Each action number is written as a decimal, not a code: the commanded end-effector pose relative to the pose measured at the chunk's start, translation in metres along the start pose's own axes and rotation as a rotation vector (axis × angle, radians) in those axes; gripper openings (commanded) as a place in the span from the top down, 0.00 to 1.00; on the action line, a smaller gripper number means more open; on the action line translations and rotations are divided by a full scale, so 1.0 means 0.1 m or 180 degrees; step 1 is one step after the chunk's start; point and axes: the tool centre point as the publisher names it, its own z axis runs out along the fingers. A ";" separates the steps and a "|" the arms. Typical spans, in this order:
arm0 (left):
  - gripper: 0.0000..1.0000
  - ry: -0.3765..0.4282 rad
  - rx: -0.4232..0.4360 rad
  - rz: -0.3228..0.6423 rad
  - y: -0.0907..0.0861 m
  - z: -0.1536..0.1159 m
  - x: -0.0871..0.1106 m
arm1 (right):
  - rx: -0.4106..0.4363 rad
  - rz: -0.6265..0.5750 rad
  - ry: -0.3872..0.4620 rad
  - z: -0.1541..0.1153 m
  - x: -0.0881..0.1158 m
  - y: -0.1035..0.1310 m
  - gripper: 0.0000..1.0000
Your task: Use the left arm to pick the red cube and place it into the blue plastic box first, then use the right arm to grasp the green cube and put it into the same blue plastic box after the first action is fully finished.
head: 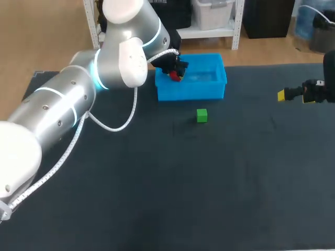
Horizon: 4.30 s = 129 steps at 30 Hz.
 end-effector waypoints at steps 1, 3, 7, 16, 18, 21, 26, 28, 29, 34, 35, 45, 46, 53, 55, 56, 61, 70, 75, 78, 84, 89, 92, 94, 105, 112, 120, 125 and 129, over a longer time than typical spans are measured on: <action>0.44 0.0874 0.0005 -0.0008 0.02 0.11 -0.15 | -0.0001 -0.0002 0.0003 0.00 0.00 0.00 0.00; 0.29 0.0880 0.0014 0.0003 0.02 0.11 -0.15 | -0.0001 -0.0002 0.0003 0.00 0.00 0.00 0.00; 0.09 0.0906 -0.0002 0.0026 0.02 0.11 -0.15 | -0.0001 -0.0002 0.0003 0.00 0.00 0.00 0.00; 0.00 0.0799 0.0007 0.0206 -0.08 -0.09 -0.21 | -0.0001 -0.0002 0.0003 0.00 0.00 0.00 0.00; 0.00 0.0759 0.0011 0.0256 -0.12 -0.15 -0.23 | -0.0001 -0.0002 0.0003 0.00 0.00 0.00 0.00; 0.00 0.0709 0.0025 0.0313 -0.17 -0.25 -0.25 | -0.0001 -0.0002 0.0003 0.00 0.00 0.00 0.00; 0.00 0.0551 0.0025 0.0368 -0.23 -0.52 -0.24 | -0.0001 -0.0002 0.0003 0.00 0.00 0.00 0.00; 0.00 0.0483 0.0009 0.0399 -0.25 -0.66 -0.21 | -0.0001 -0.0002 0.0003 0.00 0.00 0.00 0.00; 0.00 0.0452 0.0013 0.0397 -0.25 -0.73 -0.19 | -0.0001 -0.0002 0.0003 0.00 0.00 0.00 0.00; 0.00 0.0388 -0.0021 0.0384 -0.26 -1.04 -0.08 | -0.0001 -0.0002 0.0003 0.00 0.00 0.00 0.00; 0.00 0.0382 -0.0022 0.0381 -0.26 -1.10 -0.05 | -0.0001 -0.0002 0.0003 0.00 0.00 0.00 0.00; 0.00 0.0219 -0.0062 0.0280 -0.22 -1.54 0.34 | -0.0001 -0.0002 0.0003 0.00 0.00 0.00 0.00; 0.00 0.0197 -0.0055 0.0277 -0.22 -1.57 0.39 | -0.0001 -0.0002 0.0003 0.00 0.00 0.00 0.00; 0.00 0.0006 -0.0066 0.0276 -0.28 -1.71 0.74 | -0.0001 -0.0002 0.0003 0.00 0.00 0.00 0.00; 0.00 -0.0058 -0.0061 0.0263 -0.31 -1.74 0.86 | -0.0001 -0.0002 0.0003 0.00 0.00 0.00 0.00; 0.00 -0.0088 -0.0051 0.0240 -0.32 -1.76 0.91 | -0.0001 -0.0002 0.0003 0.00 0.00 0.00 0.00; 0.00 -0.0171 -0.0029 0.0152 -0.29 -1.81 1.19 | -0.0001 -0.0002 0.0003 0.00 0.00 0.00 0.00; 0.00 -0.0338 -0.0021 -0.0020 -0.17 -1.92 1.56 | -0.0001 -0.0002 0.0003 0.00 0.00 0.00 0.00; 0.00 -0.0379 0.0012 -0.0035 -0.16 -1.95 1.66 | -0.0001 -0.0002 0.0003 0.00 0.00 0.00 0.00; 0.00 -0.0403 0.0039 -0.0045 -0.14 -1.97 1.71 | -0.0001 -0.0002 0.0003 0.00 0.00 0.00 0.00; 0.00 -0.0423 0.0057 -0.0059 -0.08 -2.01 1.76 | -0.0001 -0.0002 0.0003 0.00 0.00 0.00 0.00; 0.00 -0.0397 0.0087 -0.0053 -0.04 -2.03 1.75 | -0.0001 -0.0002 0.0003 0.00 0.00 0.00 0.00; 0.00 -0.0400 0.0140 -0.0050 0.00 -2.05 1.73 | -0.0001 -0.0002 0.0003 0.00 0.00 0.00 0.00; 0.00 -0.0399 0.0162 -0.0047 0.03 -2.06 1.72 | -0.0001 -0.0002 0.0003 0.00 0.00 0.00 0.00; 0.00 -0.0274 0.0356 0.0002 0.21 -2.10 1.74 | -0.0001 -0.0002 0.0003 0.00 0.00 0.00 0.00; 0.00 -0.0115 0.0468 0.0034 0.33 -2.13 1.81 | -0.0001 -0.0002 0.0003 0.00 0.00 0.00 0.00; 0.00 0.0007 0.0512 0.0120 0.35 -2.15 1.86 | -0.0001 -0.0002 0.0003 0.00 0.00 0.00 0.00; 0.00 0.0007 0.0512 0.0120 0.35 -2.15 1.86 | -0.0001 -0.0002 0.0003 0.00 0.00 0.00 0.00; 0.00 0.0007 0.0512 0.0120 0.35 -2.15 1.86 | -0.0019 0.0010 0.0034 0.00 -0.03 0.02 0.00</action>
